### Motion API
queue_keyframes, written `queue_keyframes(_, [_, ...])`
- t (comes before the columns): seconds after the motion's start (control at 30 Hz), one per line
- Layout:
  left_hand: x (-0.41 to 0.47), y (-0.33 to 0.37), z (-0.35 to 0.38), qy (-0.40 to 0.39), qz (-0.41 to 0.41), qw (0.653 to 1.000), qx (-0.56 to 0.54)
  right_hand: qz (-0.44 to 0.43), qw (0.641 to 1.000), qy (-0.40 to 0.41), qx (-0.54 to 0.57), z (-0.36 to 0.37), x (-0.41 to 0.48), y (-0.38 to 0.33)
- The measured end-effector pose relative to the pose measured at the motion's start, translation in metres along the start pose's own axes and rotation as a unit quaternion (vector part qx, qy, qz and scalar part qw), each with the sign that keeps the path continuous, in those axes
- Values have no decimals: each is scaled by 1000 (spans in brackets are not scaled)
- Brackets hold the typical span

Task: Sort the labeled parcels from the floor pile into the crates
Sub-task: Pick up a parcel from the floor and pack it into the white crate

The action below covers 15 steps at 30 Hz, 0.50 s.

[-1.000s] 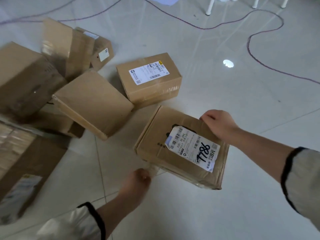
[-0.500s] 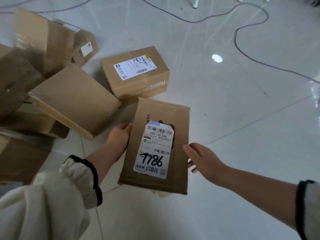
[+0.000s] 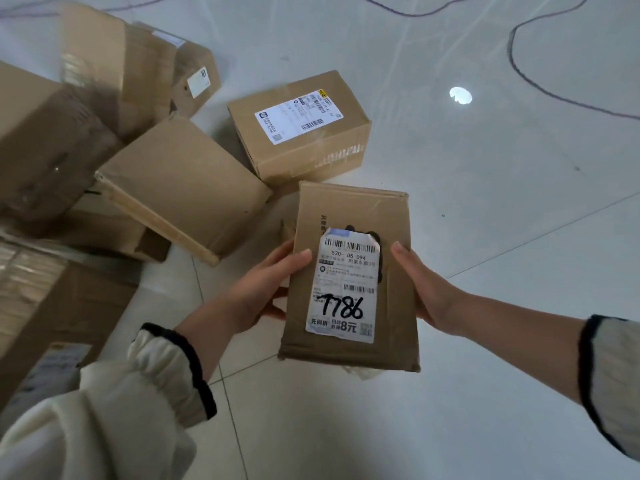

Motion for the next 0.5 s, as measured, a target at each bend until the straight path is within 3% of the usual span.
queue_keyframes(0.3, [2, 12, 7, 28, 50, 998, 23, -11, 999, 47, -12, -2, -4, -19])
queue_keyframes(0.5, [-36, 81, 26, 69, 83, 994, 32, -22, 996, 88, 0, -11, -49, -84])
Point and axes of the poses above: each hand's wrist, its own x-axis towards the middle knuckle, its own z-axis out of the palm, y = z × x, the point moved 2 cm from there along x, towards the middle knuckle, and after that the axes turned 6 degrees about x, right-handed, at the moved point
